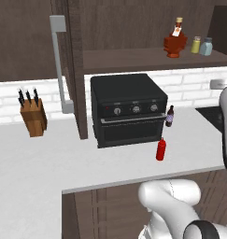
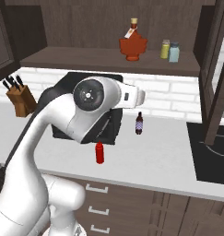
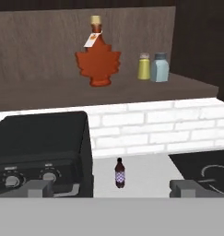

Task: Put the shaker and condiment bottle from the counter next to their counterparts in the cabinet.

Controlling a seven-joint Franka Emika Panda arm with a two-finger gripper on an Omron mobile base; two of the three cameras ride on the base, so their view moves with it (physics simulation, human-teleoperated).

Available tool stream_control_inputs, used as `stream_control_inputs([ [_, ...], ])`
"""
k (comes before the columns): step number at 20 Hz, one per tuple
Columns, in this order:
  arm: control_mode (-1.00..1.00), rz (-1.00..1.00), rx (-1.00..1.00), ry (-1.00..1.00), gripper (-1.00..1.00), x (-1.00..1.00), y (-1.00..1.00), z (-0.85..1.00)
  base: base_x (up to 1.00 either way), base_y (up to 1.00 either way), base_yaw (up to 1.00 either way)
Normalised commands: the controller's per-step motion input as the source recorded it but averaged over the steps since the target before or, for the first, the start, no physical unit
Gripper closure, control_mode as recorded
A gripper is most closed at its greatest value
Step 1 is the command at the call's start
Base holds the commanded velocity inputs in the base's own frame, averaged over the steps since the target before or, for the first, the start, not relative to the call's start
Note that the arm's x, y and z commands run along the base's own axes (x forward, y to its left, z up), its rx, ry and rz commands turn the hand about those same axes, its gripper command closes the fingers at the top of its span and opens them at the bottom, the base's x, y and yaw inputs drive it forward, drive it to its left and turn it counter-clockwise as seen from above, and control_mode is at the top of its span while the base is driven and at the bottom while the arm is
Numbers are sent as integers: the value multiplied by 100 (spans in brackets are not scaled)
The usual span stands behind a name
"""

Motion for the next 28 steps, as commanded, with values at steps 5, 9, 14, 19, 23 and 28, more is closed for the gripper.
stream_control_inputs([
  [5, -100, 2, 0, 0, -100, -51, 20, -21, 0, 0, 0],
  [9, -100, 7, 0, 0, -100, -52, 14, -21, 0, 0, 0],
  [14, -100, 9, 0, 0, -100, -52, 1, -23, 0, 0, 0],
  [19, -100, 11, 0, 0, -100, -24, 0, -34, 0, 0, 0],
  [23, -100, 18, 0, 0, -100, -22, 1, -44, 0, 0, 0],
  [28, -100, 19, 0, 0, -100, -5, 9, -45, 0, 0, 0],
])
